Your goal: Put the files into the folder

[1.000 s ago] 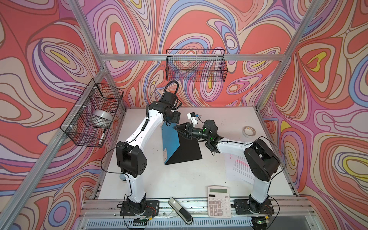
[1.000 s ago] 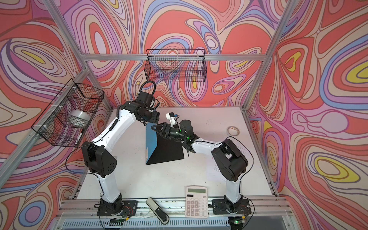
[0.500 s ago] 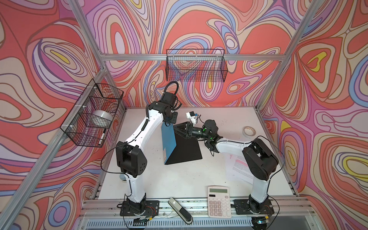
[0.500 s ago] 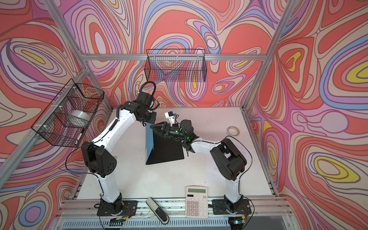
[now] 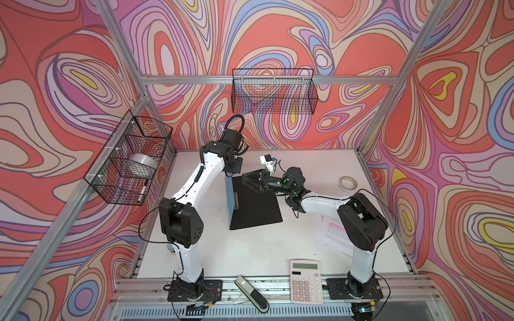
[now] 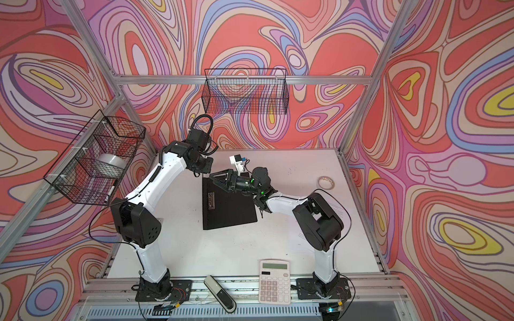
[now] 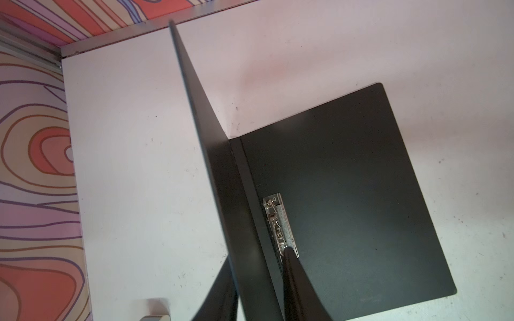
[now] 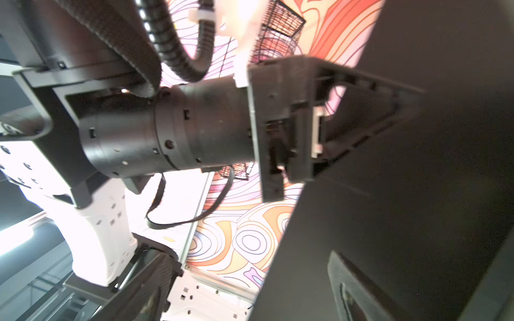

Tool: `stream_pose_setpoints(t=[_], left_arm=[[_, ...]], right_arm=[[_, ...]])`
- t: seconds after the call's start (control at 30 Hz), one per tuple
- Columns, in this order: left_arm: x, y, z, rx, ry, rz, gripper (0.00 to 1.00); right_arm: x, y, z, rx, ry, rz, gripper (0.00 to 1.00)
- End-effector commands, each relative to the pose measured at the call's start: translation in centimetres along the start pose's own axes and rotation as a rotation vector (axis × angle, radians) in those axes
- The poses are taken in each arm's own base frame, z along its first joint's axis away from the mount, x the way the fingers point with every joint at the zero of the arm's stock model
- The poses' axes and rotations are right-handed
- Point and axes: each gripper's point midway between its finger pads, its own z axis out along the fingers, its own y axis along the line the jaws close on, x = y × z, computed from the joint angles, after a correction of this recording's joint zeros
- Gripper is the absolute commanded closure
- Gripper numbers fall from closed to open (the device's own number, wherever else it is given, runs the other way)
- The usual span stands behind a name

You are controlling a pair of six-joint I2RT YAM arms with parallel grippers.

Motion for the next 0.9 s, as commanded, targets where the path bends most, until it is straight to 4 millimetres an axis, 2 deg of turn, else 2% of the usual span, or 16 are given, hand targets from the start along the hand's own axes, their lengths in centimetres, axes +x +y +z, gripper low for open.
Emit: stream_pose_setpoints(t=[0.0,0.13,0.27,0.33,0.53,0.7,0.87], left_arm=[[1.2,1.8,-1.8,-0.022,0.016,-0.013,0.79],[1.5,2.4,-2.3,0.006,0.010,-0.045,0.86],[1.7,2.9,-2.6,0.040,-0.007,-0.077,0.95],[1.8,3.1,-2.6,0.046,-0.011,-0.089,0.97],[2.2,3.0,-2.1,0.103,0.006,-0.150,1.00],[1.4,2.8,-2.3,0.187,-0.022,-0.230,1.00],[0.3,2.1,-2.3,0.262,-0.032,-0.291,1.00]], right_arm=[[1.0,-2.3,-0.3,0.123,0.025,-0.001,0.06],[1.7,-5.1,-1.6,0.329,0.048,-0.022,0.10],[2.6,-7.6,-3.7,0.515,0.071,-0.037,0.10],[2.8,-7.9,-4.8,0.592,0.080,-0.048,0.10],[4.2,-10.4,-8.2,0.797,0.105,-0.028,0.12],[5.3,-10.9,-9.9,0.859,0.125,-0.019,0.12],[5.4,-10.7,-11.6,0.930,0.103,-0.032,0.12]])
